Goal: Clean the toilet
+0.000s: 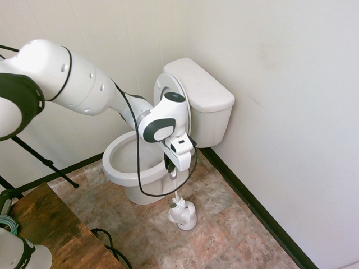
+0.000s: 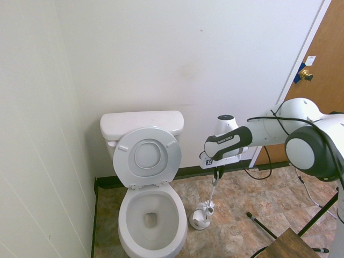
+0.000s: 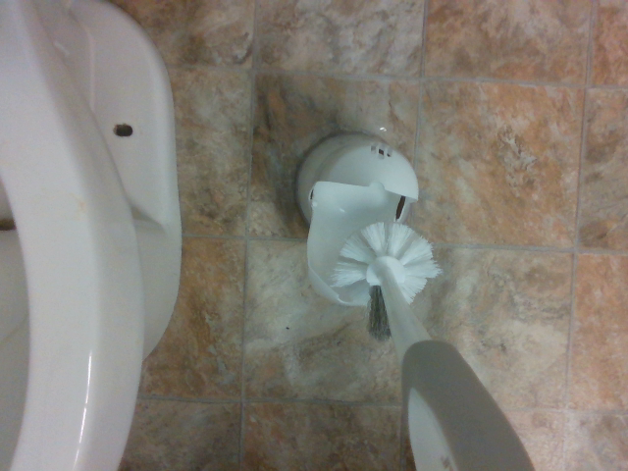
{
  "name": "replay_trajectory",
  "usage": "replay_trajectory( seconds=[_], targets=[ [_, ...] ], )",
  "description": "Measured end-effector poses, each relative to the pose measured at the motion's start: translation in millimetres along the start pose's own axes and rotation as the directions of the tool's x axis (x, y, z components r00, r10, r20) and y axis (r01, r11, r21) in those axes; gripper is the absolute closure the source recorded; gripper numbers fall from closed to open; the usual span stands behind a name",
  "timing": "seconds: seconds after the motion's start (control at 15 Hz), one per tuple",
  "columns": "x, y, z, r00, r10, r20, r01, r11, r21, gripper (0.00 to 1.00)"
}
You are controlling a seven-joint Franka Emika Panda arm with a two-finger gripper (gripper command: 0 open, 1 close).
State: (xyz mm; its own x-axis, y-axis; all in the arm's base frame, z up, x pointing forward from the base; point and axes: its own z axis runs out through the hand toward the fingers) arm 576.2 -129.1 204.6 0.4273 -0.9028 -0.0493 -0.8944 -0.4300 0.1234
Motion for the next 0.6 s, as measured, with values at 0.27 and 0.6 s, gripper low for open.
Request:
replay_trajectory(
  seconds=[0.27, 0.6],
  targets=[
    [7.1, -17.8, 25.8, 0.999, 0.019, 0.031, -0.018, 1.0, -0.009, 1.0],
    [25.3, -35.9, 62.0, 0.997, 0.048, 0.063, -0.047, 0.999, -0.027, 1.0]
  ],
)
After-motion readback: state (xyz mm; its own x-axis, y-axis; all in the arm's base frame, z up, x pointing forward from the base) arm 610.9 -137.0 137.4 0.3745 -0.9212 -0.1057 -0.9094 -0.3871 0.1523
